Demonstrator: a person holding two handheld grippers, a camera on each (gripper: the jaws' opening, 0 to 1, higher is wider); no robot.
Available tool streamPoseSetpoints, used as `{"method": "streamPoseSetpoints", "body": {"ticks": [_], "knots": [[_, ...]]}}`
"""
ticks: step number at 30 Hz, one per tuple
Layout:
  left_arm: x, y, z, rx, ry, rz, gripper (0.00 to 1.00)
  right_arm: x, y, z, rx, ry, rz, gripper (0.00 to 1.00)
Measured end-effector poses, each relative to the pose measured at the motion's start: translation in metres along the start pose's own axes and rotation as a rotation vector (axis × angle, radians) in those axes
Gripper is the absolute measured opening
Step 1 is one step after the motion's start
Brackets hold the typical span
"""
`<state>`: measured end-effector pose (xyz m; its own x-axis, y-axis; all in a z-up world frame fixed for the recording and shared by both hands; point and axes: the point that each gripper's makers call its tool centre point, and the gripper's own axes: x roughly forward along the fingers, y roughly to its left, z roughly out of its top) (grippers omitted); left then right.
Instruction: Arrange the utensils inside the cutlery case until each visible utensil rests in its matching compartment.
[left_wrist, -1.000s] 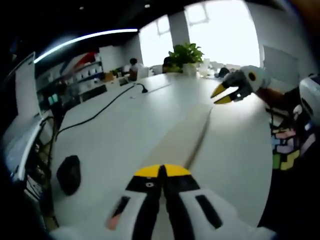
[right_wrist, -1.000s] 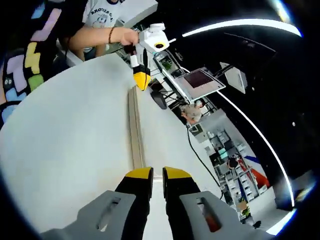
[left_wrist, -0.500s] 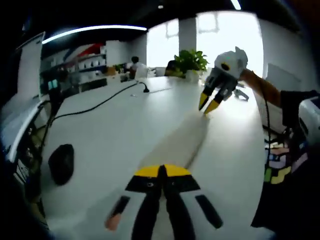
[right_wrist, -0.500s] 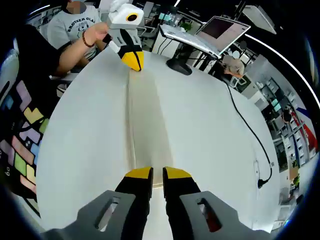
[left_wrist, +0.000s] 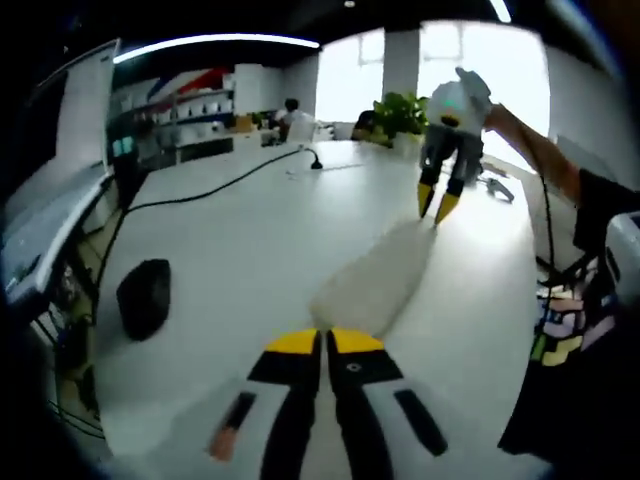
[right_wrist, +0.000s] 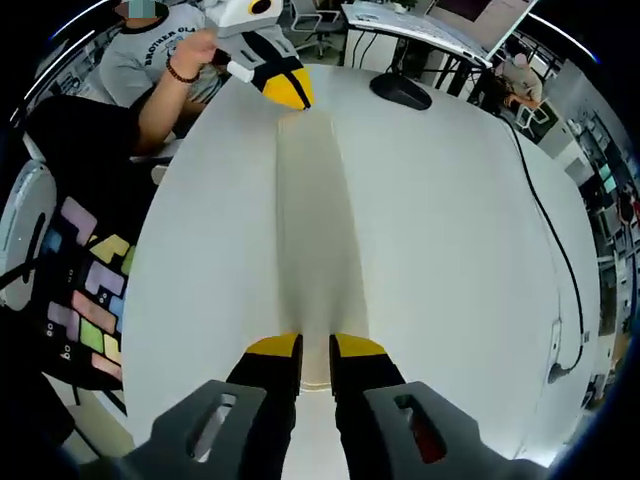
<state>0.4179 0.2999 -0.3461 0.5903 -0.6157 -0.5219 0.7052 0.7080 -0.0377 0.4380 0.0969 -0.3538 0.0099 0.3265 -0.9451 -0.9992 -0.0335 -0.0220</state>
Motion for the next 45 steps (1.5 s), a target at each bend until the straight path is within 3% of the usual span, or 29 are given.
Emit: {"method": "streamPoseSetpoints", "body": {"ticks": [2,6,13,23,27,34,37,40,45], "knots": [[-0.002,-0.003,-0.005,0.058,0.023,-0.014,0.03,0.000,0.000,-0.001,0.027,0.009,0.006,0.11],[0.005,-0.017,-0.011,0.068,0.042,-0.089,0.11,0.001,-0.001,-0.002,0.053,0.018,0.011,0.11],[0.018,-0.024,-0.012,0.097,0.045,-0.119,0.25,0.002,0.000,-0.001,0.051,0.054,0.015,0.11],[0.024,-0.012,-0.010,0.051,0.012,-0.097,0.26,0.004,-0.001,0.000,0.014,0.074,0.027,0.11],[0.026,-0.010,-0.009,0.028,-0.007,-0.098,0.28,0.005,-0.003,-0.001,0.108,0.095,0.050,0.11],[0.024,-0.009,-0.010,0.010,-0.028,-0.111,0.27,0.005,-0.002,0.000,0.086,0.121,0.049,0.09],[0.024,-0.006,-0.011,0.053,-0.039,-0.116,0.25,0.005,-0.008,-0.001,0.141,0.128,0.048,0.03],[0.025,-0.007,-0.011,0.093,-0.033,-0.117,0.25,0.005,-0.006,0.001,0.120,0.151,0.062,0.05],[0.027,-0.006,-0.010,0.089,-0.035,-0.121,0.25,0.001,-0.005,0.040,0.045,0.058,0.027,0.06]]}}
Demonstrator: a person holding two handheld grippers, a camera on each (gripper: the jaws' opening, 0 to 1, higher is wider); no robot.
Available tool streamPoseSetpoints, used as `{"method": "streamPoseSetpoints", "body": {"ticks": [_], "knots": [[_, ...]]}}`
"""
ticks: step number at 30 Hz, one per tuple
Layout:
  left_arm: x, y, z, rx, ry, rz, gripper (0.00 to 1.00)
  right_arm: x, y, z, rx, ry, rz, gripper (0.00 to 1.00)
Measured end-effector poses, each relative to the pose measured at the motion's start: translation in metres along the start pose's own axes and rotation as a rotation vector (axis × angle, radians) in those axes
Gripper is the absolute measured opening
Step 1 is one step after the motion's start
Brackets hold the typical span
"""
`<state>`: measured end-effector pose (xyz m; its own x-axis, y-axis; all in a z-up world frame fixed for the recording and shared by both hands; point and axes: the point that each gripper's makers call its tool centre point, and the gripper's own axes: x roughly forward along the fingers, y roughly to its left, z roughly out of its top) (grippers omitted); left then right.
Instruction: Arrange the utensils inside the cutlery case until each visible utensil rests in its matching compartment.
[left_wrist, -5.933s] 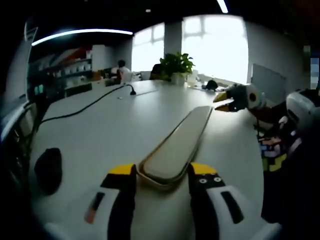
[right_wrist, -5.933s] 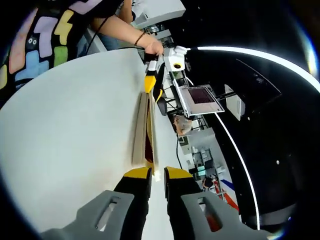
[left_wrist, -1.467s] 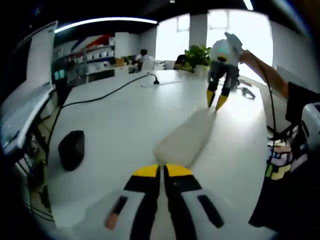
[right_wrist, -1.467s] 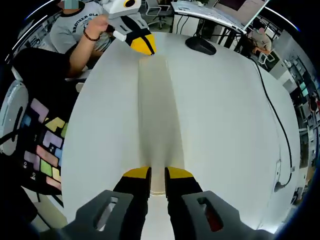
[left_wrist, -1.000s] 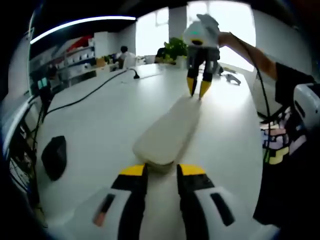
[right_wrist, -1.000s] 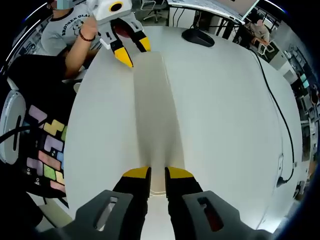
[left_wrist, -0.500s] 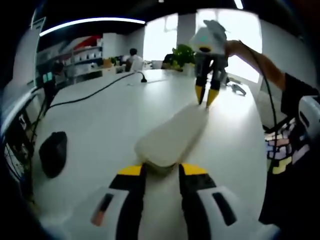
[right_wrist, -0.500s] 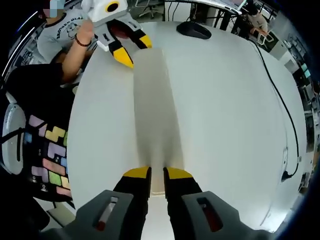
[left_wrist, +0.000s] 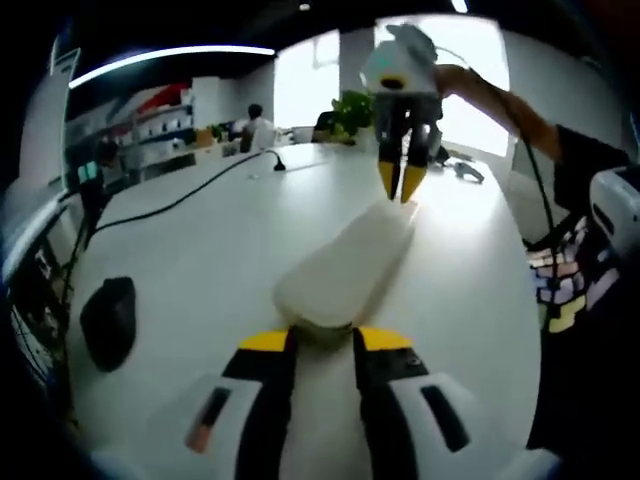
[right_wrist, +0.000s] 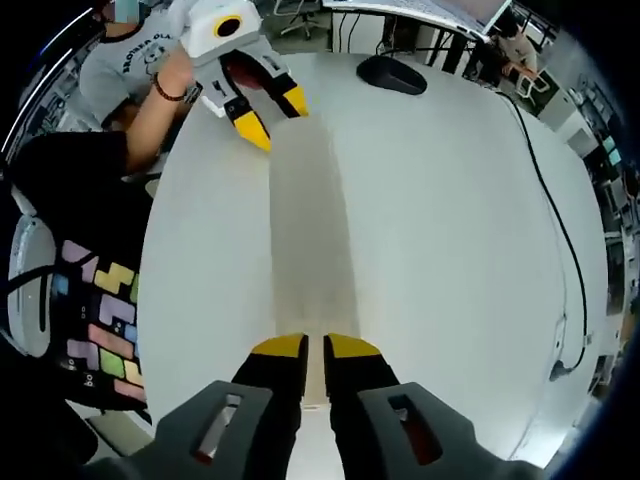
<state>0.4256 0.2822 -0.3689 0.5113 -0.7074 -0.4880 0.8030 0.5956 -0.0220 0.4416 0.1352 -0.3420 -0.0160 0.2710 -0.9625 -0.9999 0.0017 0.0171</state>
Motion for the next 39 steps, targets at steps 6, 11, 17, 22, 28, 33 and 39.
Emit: {"method": "streamPoseSetpoints", "body": {"ticks": [6,11,17,22,28,33,39], "knots": [[0.001,-0.001,0.000,0.005,0.004,0.003,0.25,0.016,-0.001,0.058,-0.071,-0.066,-0.016,0.10],[0.002,0.001,0.001,0.001,0.000,-0.003,0.25,0.024,-0.001,0.101,-0.081,-0.140,0.004,0.10],[0.005,0.000,-0.001,0.007,0.002,-0.017,0.25,0.035,0.004,0.126,-0.083,-0.170,0.035,0.12],[0.008,-0.002,-0.002,0.005,0.001,-0.022,0.25,0.044,-0.002,0.126,-0.070,-0.126,0.011,0.12],[0.010,-0.003,0.000,-0.007,-0.003,-0.024,0.25,0.045,-0.003,0.126,-0.085,-0.076,-0.014,0.12],[0.011,-0.004,0.001,-0.008,-0.004,-0.022,0.26,0.046,0.000,0.124,-0.076,-0.019,-0.036,0.12],[0.011,-0.003,0.002,-0.010,-0.006,-0.018,0.26,0.046,0.000,0.124,-0.089,0.029,-0.043,0.12]]}}
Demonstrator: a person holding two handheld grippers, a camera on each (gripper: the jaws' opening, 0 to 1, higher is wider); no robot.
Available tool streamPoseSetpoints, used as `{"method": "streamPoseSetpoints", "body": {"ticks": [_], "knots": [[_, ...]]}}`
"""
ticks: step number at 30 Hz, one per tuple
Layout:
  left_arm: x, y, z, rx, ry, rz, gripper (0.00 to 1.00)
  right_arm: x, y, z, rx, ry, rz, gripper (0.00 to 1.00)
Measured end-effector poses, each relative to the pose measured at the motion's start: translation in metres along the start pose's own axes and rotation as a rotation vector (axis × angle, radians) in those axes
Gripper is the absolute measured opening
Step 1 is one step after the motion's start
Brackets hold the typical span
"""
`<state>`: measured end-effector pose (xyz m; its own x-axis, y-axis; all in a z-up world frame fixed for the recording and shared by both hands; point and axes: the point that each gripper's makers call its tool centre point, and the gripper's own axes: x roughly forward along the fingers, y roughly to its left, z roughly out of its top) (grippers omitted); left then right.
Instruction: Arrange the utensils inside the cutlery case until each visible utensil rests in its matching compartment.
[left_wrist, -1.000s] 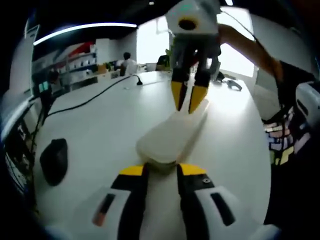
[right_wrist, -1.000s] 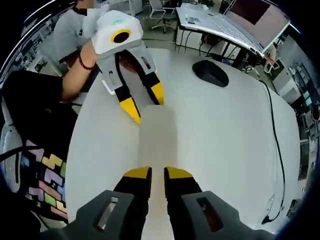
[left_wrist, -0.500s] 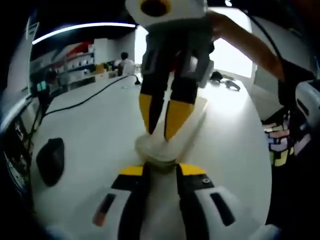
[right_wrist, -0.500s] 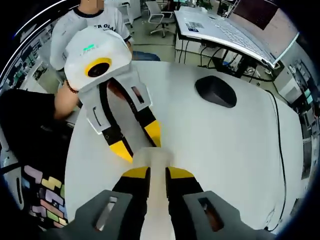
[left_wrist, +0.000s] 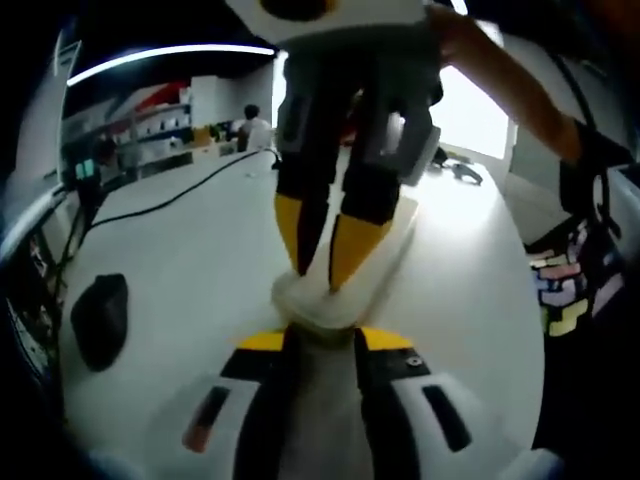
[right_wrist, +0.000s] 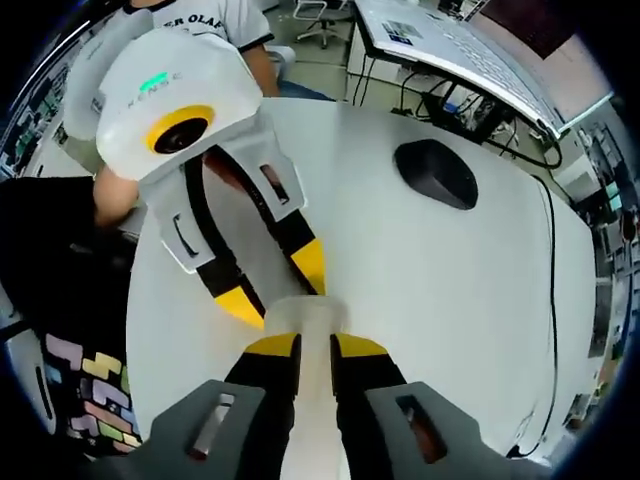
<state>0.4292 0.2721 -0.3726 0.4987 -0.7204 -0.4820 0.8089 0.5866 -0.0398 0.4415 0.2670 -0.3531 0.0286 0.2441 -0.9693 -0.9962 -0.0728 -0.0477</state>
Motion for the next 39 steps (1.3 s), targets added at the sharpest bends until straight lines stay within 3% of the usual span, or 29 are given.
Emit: {"method": "streamPoseSetpoints", "body": {"ticks": [19,27,35,38,39], "knots": [[-0.0005,-0.0002,-0.0013,-0.002,-0.013,0.000,0.27,0.0036,0.0017,0.0057,0.082,0.059,0.088,0.06],[0.0000,-0.0009,-0.0012,-0.009,-0.015,0.004,0.28,0.0042,0.0019,0.0042,0.070,0.021,0.063,0.06],[-0.0007,0.0002,-0.0019,-0.014,-0.004,0.019,0.28,0.0061,-0.0001,0.0057,0.065,0.081,0.008,0.06],[-0.0010,0.0005,-0.0021,-0.010,-0.002,0.017,0.29,0.0059,0.0011,0.0045,0.080,0.071,0.011,0.06],[-0.0013,0.0009,-0.0023,-0.008,-0.002,0.015,0.28,0.0053,0.0006,0.0054,0.037,0.059,-0.014,0.06]]}}
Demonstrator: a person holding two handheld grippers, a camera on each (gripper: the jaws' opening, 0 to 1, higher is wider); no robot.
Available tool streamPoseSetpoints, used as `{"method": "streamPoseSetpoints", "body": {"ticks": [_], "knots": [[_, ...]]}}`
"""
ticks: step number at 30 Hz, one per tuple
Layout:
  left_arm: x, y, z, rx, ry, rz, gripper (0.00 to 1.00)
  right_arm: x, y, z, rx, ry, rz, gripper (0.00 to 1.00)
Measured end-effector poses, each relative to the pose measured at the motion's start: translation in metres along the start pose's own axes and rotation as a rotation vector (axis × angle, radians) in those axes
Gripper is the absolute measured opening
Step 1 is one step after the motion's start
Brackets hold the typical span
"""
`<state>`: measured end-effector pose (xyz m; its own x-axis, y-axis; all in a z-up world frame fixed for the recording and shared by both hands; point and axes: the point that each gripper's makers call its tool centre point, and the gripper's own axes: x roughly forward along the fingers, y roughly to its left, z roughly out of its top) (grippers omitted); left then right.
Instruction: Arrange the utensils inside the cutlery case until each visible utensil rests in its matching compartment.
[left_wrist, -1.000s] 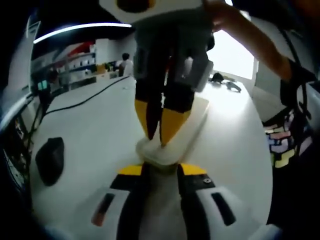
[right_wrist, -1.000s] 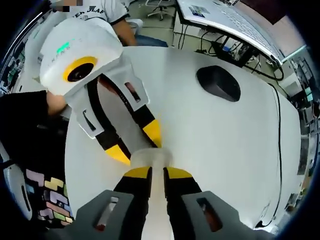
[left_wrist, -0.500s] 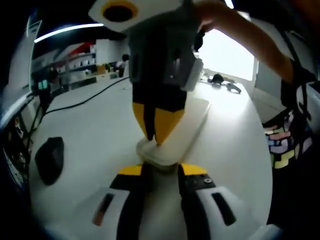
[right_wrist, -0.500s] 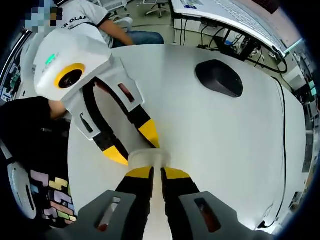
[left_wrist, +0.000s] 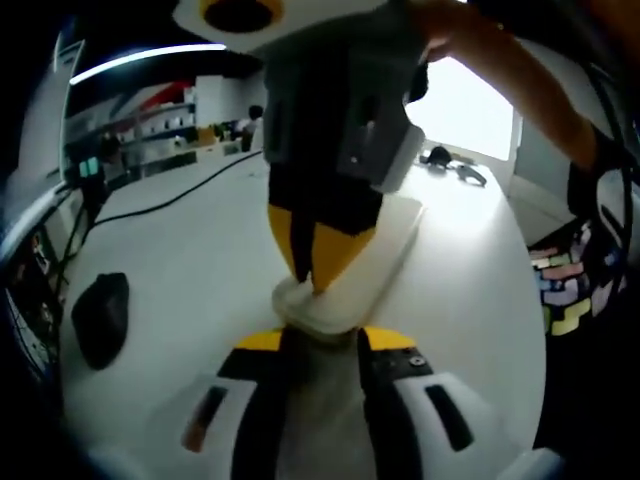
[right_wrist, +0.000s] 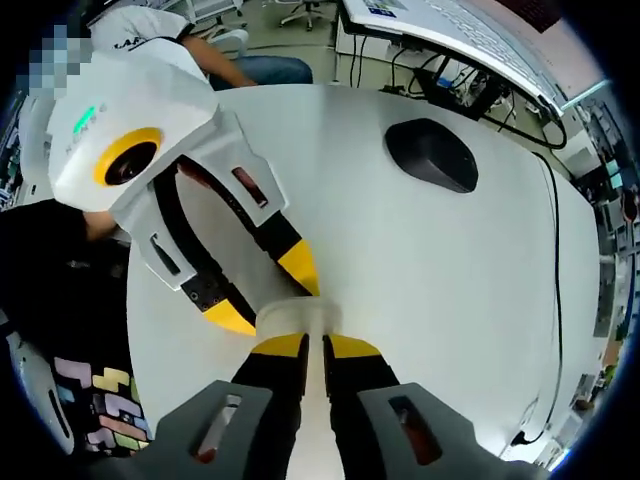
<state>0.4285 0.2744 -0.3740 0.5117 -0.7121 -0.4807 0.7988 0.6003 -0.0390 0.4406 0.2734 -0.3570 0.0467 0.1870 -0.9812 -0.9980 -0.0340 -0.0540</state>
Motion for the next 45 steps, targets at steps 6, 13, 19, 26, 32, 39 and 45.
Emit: {"method": "streamPoseSetpoints", "body": {"ticks": [6,13,19,26,32,39,45], "knots": [[-0.002,0.002,0.001,-0.018,-0.014,-0.023,0.28,-0.001,-0.006,-0.002,0.095,-0.079,0.030,0.05],[-0.022,0.014,0.003,0.055,-0.007,0.035,0.28,-0.005,-0.008,-0.025,0.029,-0.083,0.015,0.08],[-0.028,0.006,0.014,0.097,-0.015,0.038,0.29,-0.030,-0.029,-0.062,-0.034,-0.129,-0.147,0.08],[-0.023,0.001,0.038,0.178,-0.019,0.038,0.54,-0.059,-0.032,-0.105,-0.134,-0.168,-0.233,0.15],[-0.005,-0.002,0.052,0.176,0.062,0.002,0.56,-0.058,-0.006,-0.126,-0.091,-0.231,-0.148,0.28],[0.014,-0.022,0.031,0.322,0.310,-0.114,0.61,-0.046,0.001,-0.149,-0.034,-0.262,-0.113,0.42],[0.024,-0.019,0.028,0.299,0.376,-0.138,0.68,-0.031,0.007,-0.160,0.016,-0.288,-0.072,0.50]]}}
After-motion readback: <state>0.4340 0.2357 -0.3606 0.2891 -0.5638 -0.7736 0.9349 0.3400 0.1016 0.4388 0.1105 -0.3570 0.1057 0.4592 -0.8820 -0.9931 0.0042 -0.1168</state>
